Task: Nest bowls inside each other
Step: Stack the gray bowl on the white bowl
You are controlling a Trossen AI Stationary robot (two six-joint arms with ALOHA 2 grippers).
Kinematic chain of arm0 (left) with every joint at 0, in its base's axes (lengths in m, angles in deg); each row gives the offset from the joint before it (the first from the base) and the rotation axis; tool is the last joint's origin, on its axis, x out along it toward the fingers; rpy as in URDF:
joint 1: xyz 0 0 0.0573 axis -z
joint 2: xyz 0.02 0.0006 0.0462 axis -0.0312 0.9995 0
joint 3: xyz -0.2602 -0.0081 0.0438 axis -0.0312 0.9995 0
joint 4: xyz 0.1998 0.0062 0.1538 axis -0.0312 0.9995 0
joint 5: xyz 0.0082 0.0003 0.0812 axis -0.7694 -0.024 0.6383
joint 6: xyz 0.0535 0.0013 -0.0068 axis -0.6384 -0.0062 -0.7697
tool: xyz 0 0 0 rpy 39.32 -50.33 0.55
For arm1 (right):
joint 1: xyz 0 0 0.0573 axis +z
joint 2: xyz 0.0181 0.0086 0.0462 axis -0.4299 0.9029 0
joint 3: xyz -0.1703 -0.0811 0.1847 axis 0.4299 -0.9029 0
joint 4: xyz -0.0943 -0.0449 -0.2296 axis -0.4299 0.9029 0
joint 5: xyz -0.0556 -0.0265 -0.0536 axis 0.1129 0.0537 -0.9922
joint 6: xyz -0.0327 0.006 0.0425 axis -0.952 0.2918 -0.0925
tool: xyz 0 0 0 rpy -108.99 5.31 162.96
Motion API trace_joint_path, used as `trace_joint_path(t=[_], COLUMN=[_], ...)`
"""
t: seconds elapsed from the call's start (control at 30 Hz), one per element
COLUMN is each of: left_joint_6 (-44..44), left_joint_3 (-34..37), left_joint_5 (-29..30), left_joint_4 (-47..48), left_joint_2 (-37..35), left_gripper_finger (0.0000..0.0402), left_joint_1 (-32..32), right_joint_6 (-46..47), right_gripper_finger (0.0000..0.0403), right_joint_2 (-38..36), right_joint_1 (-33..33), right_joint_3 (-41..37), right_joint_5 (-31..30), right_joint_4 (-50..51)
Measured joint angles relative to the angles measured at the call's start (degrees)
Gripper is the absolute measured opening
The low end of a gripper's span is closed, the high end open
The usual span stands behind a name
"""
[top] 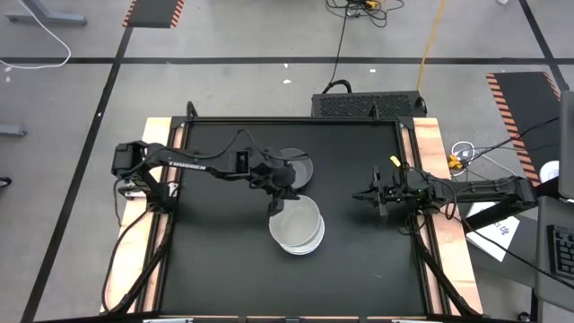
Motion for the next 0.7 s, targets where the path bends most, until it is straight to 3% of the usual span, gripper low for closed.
trace_joint_path(t=[0.7], left_joint_6=[-2.0], left_joint_3=[-1.7], left_joint_5=[0.9], left_joint_4=[8.5], left_joint_2=[1.1], left_gripper_finger=[0.0002], left_joint_1=[-1.2], right_joint_6=[0.0], right_gripper_finger=[0.0], right_joint_2=[0.0], right_joint_1=[0.0], right_joint_3=[0.0], right_joint_5=[0.0], right_joint_4=[0.0])
